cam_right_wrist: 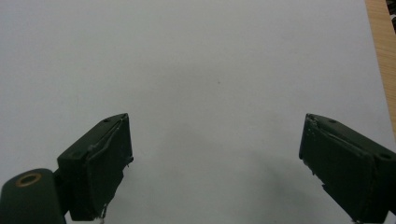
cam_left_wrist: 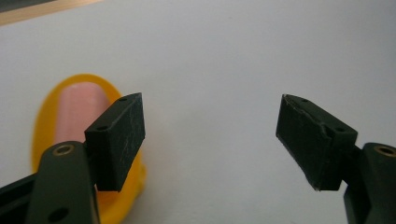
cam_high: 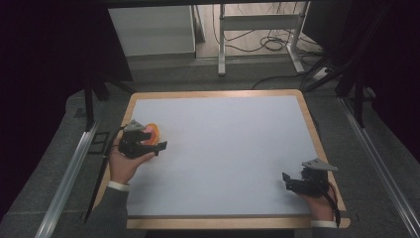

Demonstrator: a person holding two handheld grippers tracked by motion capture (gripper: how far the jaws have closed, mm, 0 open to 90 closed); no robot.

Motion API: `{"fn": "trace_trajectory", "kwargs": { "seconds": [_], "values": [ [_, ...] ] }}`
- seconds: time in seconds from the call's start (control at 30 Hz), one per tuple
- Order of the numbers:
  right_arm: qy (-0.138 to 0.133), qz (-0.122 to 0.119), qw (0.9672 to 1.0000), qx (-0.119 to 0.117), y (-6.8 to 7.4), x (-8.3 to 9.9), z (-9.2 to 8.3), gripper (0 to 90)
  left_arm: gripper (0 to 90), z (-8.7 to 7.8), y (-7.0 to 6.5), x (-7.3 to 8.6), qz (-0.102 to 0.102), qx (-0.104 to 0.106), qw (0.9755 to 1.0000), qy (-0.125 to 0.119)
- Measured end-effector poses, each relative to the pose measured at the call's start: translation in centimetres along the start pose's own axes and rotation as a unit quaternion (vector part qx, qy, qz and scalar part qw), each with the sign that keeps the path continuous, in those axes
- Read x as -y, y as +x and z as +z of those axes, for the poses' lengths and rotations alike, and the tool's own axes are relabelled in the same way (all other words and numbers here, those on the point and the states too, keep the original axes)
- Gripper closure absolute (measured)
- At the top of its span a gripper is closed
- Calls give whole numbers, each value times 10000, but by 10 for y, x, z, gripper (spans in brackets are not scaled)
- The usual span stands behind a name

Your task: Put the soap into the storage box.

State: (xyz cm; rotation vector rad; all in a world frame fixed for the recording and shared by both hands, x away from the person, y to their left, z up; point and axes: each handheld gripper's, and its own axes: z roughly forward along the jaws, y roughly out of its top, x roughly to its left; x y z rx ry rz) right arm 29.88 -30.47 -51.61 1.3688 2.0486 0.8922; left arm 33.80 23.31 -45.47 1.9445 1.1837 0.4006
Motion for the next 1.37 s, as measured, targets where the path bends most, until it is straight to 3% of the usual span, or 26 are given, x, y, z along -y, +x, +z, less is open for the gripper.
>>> {"fn": "trace_trajectory", "kwargs": {
  "seconds": [0.23, 0.43, 0.77, 0.83, 0.9, 1.37],
  "values": [
    [-32, 31, 10000, -2, -1, 0, -1, 91, 248, 4, -18, 21, -68, 293, 9994, -181],
    [-41, 27, 10000, 17, 0, 0, -2, 91, 248, 12, -33, 44, 52, 475, 9988, -99],
    [-48, -6, 10000, 0, 0, 0, -1, 91, 249, 22, -43, 70, 71, 670, 9977, 80],
    [-57, -10, 10000, 0, 1, -1, -2, 91, 249, 24, -44, 73, 88, 679, 9975, 156],
    [-71, -19, 10000, -1, 1, -1, -2, 92, 244, 28, -48, 77, 245, 564, 9976, 313],
    [-193, -75, 9998, -35, 4, -6, -6, 91, 234, 26, -48, 78, 376, 649, 9967, 322]
  ]
}}
